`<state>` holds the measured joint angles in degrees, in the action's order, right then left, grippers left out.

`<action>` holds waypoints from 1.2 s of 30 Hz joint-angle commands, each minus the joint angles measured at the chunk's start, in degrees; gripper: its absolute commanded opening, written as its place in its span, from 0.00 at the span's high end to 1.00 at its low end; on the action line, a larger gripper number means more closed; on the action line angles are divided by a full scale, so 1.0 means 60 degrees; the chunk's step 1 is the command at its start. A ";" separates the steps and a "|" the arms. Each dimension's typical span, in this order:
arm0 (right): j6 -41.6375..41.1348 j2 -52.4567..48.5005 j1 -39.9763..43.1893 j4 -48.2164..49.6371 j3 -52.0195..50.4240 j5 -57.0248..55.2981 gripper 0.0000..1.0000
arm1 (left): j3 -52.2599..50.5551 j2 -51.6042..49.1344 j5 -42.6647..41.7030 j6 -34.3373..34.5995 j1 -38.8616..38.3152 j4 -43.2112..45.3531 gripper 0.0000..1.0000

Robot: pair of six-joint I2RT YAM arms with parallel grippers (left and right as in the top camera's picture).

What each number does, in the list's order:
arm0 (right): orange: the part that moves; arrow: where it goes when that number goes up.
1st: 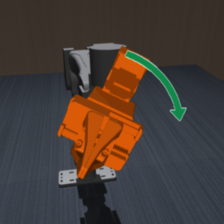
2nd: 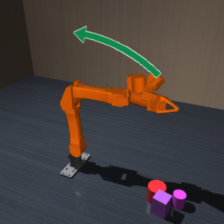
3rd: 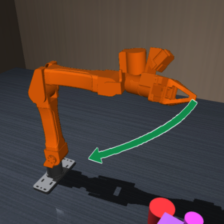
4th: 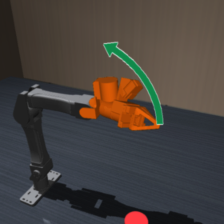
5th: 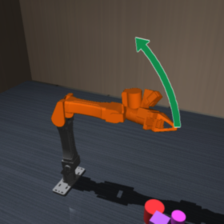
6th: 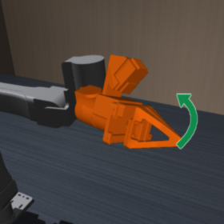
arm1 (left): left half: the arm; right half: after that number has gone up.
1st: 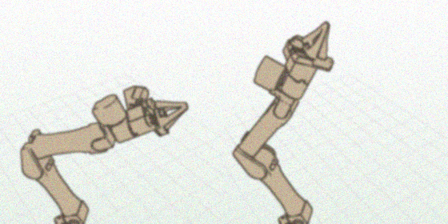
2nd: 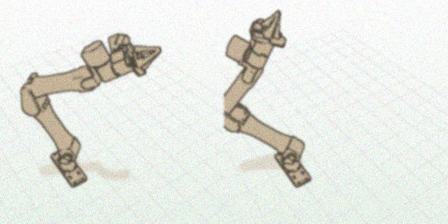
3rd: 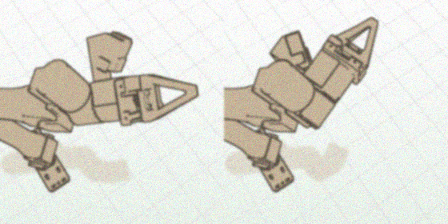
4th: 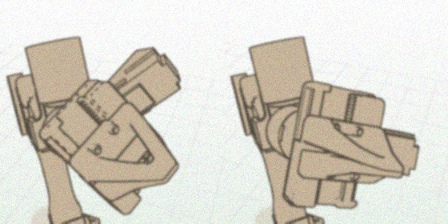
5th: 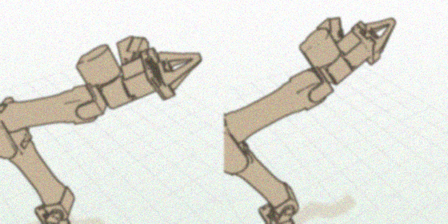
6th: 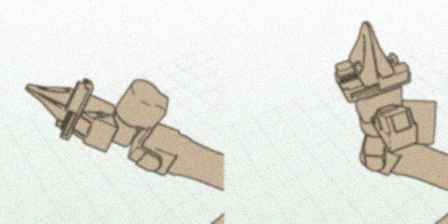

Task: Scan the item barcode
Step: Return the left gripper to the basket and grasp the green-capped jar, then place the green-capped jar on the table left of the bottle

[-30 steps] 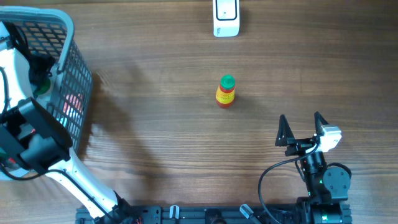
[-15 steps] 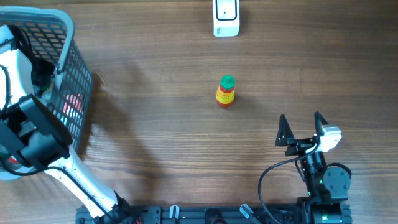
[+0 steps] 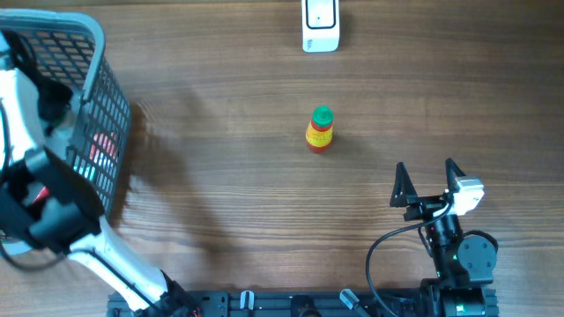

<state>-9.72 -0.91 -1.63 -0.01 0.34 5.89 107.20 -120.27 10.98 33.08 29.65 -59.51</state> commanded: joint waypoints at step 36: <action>0.0120 0.0018 -0.0058 0.0040 -0.0007 -0.0131 0.00 | 0.0062 0.3891 -0.1490 0.0029 -0.7843 -0.1876 0.48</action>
<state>-9.72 -0.91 -1.63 -0.01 0.34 5.89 108.22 -93.10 -2.28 33.50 -15.73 -70.24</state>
